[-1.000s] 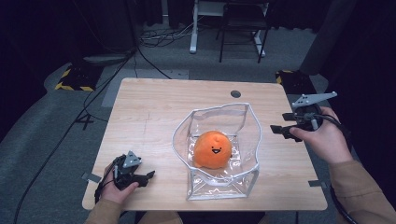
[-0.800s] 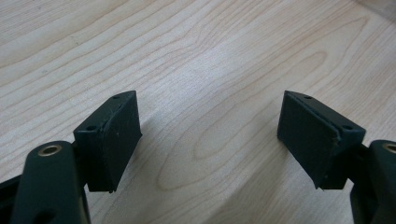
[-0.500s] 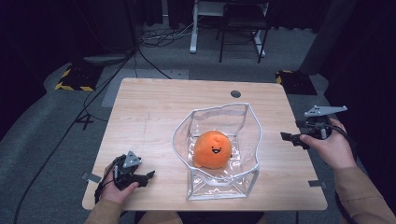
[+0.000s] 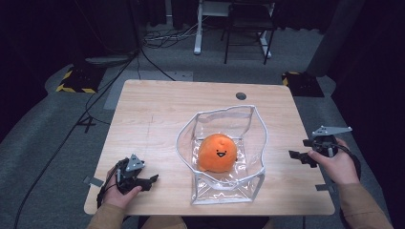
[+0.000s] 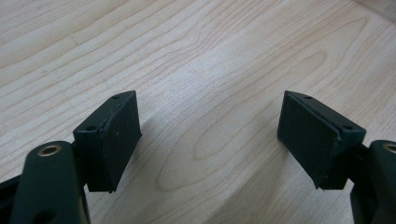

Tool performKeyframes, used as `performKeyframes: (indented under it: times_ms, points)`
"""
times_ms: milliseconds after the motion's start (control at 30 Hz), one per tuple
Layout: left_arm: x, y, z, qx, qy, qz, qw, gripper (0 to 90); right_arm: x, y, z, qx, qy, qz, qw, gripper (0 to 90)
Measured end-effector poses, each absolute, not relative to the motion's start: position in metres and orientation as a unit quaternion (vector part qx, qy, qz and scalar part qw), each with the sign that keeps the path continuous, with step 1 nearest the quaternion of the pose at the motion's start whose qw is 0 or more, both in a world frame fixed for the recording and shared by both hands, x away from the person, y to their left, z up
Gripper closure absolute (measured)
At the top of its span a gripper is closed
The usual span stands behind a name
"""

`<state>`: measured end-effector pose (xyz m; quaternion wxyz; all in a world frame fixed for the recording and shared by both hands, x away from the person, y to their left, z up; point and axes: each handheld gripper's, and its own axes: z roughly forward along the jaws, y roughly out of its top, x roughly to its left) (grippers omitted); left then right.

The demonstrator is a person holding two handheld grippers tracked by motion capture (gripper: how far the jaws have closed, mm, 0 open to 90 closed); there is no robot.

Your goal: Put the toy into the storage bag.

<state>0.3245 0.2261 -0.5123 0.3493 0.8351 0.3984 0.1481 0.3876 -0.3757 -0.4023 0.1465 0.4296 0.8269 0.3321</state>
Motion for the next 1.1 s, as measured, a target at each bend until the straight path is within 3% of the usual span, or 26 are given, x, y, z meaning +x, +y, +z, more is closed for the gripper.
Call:
performKeyframes:
  times_ms: [300, 633, 967, 1100]
  points:
    - [0.324, 0.226, -0.512, 0.835, 0.398, 0.148, 0.349, 21.6, 0.380, -0.380, -0.443, 0.432, 0.828, 0.332, 0.132, 17.5]
    - [0.324, 0.226, -0.512, 0.835, 0.398, 0.148, 0.349, 21.5, 0.371, -0.380, -0.471, 0.416, 0.828, 0.342, 0.157, 17.3]
    - [0.324, 0.226, -0.512, 0.835, 0.399, 0.148, 0.349, 21.6, 0.369, -0.373, -0.496, 0.407, 0.841, 0.323, 0.153, 16.3]
    - [0.324, 0.226, -0.512, 0.835, 0.399, 0.148, 0.349, 21.6, 0.366, -0.368, -0.502, 0.416, 0.830, 0.330, 0.171, 12.1]
